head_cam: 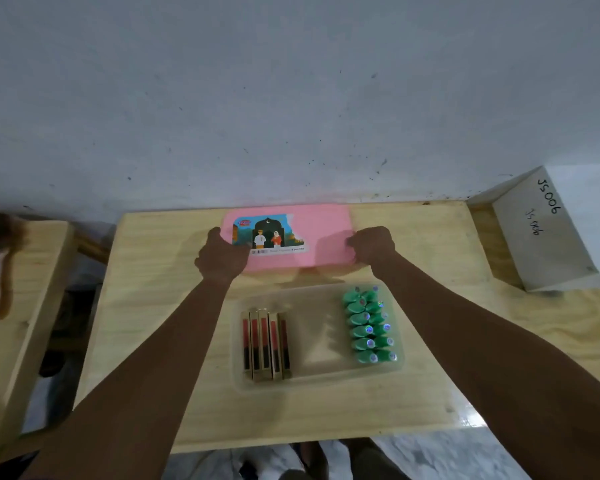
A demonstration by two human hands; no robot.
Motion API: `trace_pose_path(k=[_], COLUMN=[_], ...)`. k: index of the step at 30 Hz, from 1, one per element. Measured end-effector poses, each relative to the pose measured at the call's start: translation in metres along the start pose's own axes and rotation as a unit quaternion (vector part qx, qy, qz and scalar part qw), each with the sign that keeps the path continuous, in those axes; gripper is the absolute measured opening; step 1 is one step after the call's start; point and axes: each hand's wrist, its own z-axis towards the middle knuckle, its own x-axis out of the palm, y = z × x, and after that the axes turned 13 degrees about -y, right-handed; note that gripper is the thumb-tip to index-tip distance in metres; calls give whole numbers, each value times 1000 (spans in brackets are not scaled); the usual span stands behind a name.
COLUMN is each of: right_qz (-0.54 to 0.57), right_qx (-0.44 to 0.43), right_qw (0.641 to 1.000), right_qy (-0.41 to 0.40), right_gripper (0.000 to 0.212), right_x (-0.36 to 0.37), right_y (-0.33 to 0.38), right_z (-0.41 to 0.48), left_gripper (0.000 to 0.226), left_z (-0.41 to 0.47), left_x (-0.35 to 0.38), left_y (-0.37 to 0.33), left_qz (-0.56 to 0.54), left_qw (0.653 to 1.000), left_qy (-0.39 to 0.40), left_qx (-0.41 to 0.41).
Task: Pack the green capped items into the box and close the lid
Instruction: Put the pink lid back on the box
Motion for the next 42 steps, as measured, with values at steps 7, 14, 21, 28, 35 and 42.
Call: trace_pose_path(k=[7, 14, 21, 28, 35, 42], right_qz=[172, 93, 61, 75, 151, 227], right_qx=[-4, -97, -119, -98, -39, 20], right_qw=[985, 986, 979, 978, 979, 968], right_qy=[-23, -102, -155, -166, -129, -101], right_gripper=[19, 15, 23, 27, 27, 24], right_x=[-38, -70, -68, -63, -57, -51], right_y=[2, -54, -122, -142, -155, -158], right_z=[-24, -94, -147, -153, -144, -138], left_gripper=[39, 25, 28, 30, 25, 24], left_z=[-23, -100, -149, -167, -157, -152], left_x=[-37, -61, -51, -51, -42, -43], left_y=[3, 39, 103, 105, 128, 125], left_qz=[-50, -132, -137, -193, -317, -366], left_qw=[994, 987, 986, 979, 944, 914], left_qy=[-84, -81, -71, -53, 18, 51], left_qx=[39, 48, 57, 24, -85, -170])
